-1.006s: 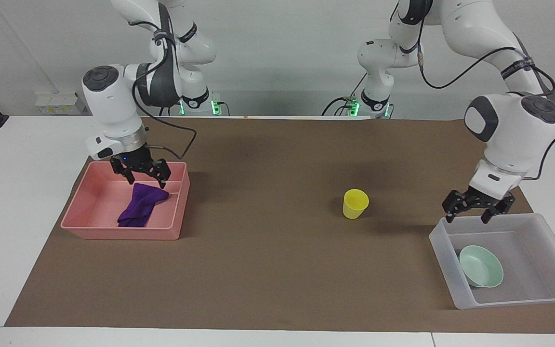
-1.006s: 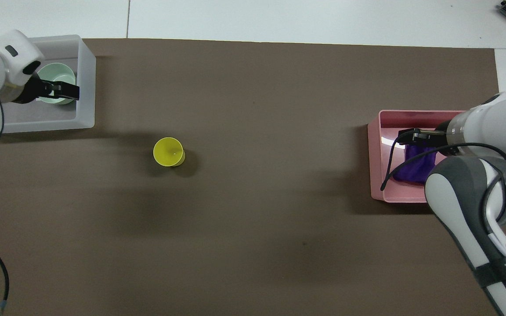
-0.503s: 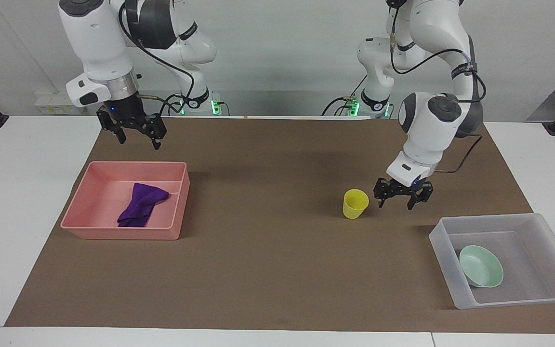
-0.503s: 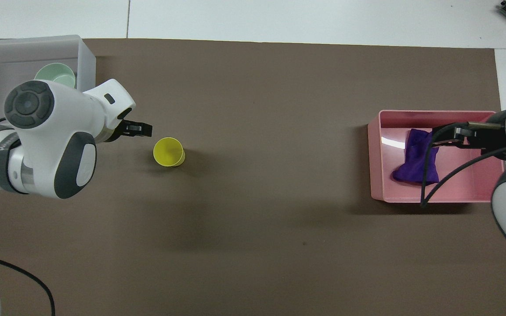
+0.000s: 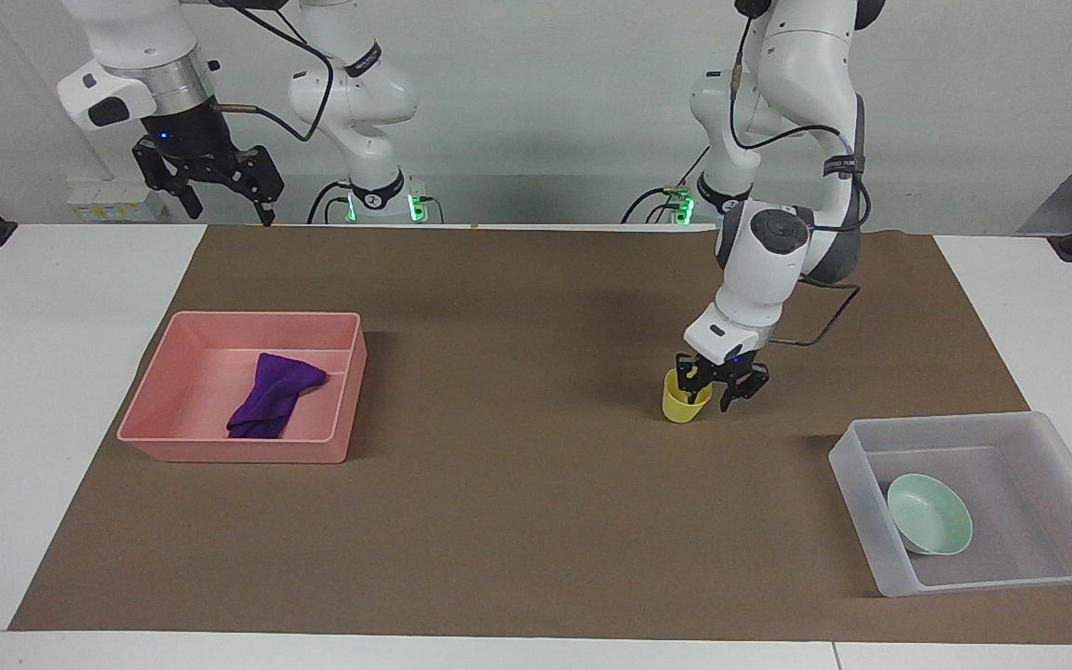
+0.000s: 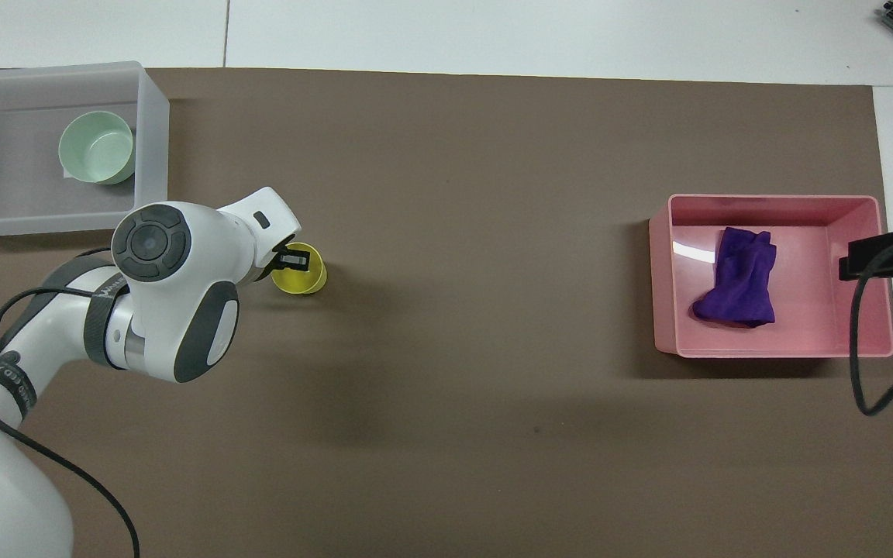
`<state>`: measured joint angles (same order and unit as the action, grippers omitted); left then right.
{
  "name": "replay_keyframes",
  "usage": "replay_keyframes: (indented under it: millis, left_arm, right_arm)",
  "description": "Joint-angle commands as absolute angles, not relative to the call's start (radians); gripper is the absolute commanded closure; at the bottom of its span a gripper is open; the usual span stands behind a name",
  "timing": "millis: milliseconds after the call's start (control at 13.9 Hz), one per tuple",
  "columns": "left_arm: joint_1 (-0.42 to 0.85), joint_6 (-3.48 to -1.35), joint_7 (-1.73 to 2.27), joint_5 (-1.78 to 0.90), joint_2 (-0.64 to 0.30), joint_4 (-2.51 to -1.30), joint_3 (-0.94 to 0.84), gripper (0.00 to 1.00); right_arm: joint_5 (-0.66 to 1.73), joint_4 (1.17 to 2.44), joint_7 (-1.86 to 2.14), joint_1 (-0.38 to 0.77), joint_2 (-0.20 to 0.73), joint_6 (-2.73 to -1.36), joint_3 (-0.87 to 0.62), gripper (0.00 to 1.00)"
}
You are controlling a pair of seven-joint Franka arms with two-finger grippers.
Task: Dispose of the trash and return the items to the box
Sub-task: 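Reach the left gripper to the yellow cup while the right gripper withdraws, then grasp the yellow cup with the left gripper and carry it to the clear box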
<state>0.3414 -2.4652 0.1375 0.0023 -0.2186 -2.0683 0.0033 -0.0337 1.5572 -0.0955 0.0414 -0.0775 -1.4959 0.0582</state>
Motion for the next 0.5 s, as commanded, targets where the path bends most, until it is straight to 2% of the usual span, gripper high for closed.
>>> replay_keyframes:
  millis: [0,287,431]
  left_arm:
    - [0.351,-2.482,0.156,0.021,-0.196,-2.082,0.021,1.00]
    - [0.284,-2.405,0.150,0.021,-0.117,-2.056,0.023,1.00]
    - [0.238,-2.381,0.150,0.021,-0.110,-2.016,0.025,1.00]
  right_arm:
    - [-0.012,1.581,-0.054,0.022,-0.089,-1.499,0.054,0.00]
    - [-0.009,1.617,-0.023,0.006,-0.106,-1.506,0.054,0.00]
    - [-0.012,1.631,-0.012,0.006,-0.113,-1.519,0.054,0.00]
